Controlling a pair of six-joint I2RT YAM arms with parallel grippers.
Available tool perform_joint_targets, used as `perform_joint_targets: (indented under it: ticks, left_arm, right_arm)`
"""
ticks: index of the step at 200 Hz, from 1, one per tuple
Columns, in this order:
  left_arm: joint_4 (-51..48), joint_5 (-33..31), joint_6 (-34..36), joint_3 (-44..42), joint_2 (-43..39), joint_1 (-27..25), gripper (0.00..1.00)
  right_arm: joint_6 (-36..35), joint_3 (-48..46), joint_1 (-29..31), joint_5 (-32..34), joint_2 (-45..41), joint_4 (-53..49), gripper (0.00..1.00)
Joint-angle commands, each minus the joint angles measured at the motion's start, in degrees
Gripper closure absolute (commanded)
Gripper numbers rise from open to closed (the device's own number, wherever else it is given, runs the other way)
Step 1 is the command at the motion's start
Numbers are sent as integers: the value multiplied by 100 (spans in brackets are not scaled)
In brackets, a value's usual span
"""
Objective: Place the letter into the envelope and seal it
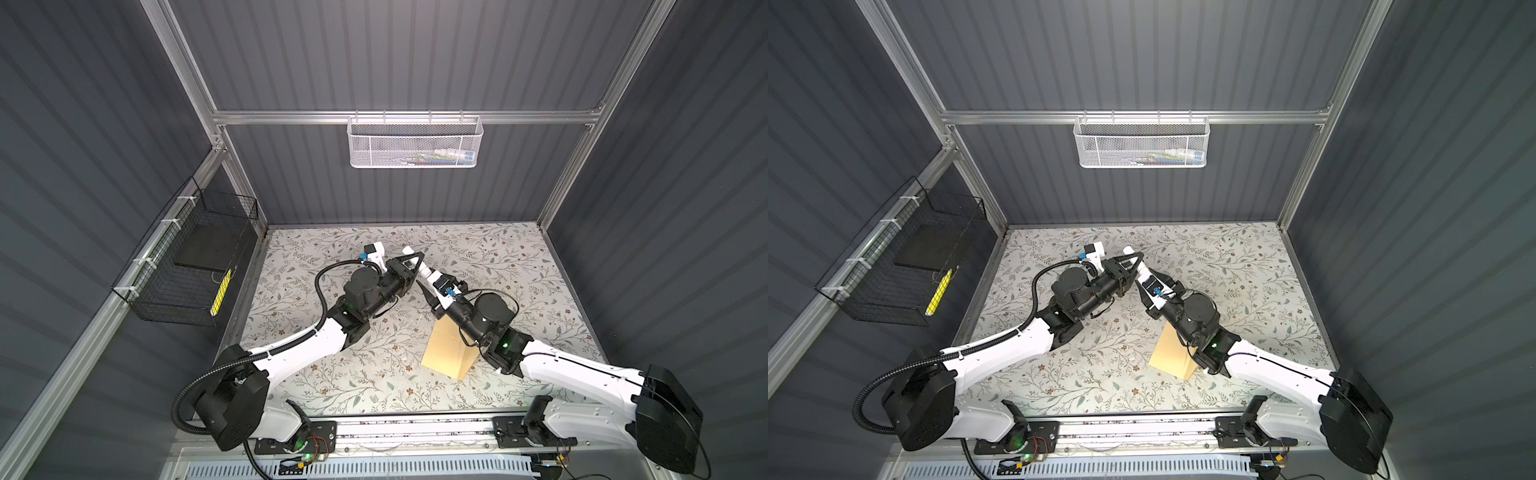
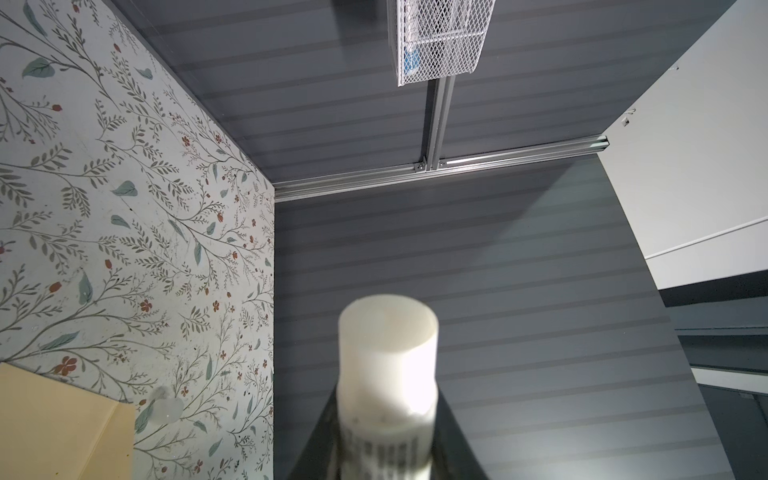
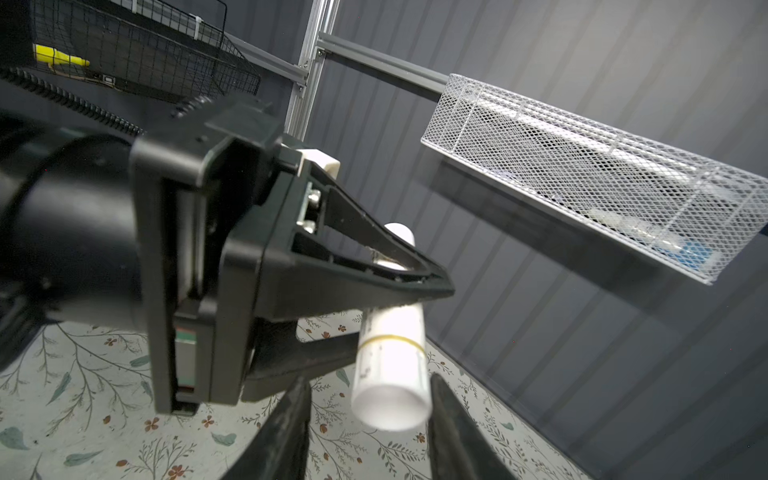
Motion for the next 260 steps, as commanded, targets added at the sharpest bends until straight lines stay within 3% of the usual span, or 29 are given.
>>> perform_joint_targets:
  ticks: [1,42,79,134,176,201,234,260]
  left_arm:
    - [226,89,-51,22,69,-16,100]
    - [306,112,-87,-5,133,-23,100]
    - [414,82,-132,-58,134,-18,100]
    - [551,66,-176,-71,141,-18,100]
    - [1332,120,-373,-79,422,-20,100]
    - [2031,142,-358,-49,648,-18,100]
    - [2850,159,-29,14,899,-6,100]
    - [3584,228,122,100,1229,21,100]
  right_arm:
    - [153,220,-37,-52,26,47,56]
    - [182,342,-52,-59,89,14,60]
    - [251,383,-55,-16,171,-60,73]
    - [423,373,-57,-35,210,-120,75]
    - [1006,589,-98,-195,208,-455,85]
    - [2082,863,-264,-387,192,-869,90]
    - [4742,1460,-691,-1019,93,-1602,86]
    - [6138,1943,-762,-1713,67,-1911,82]
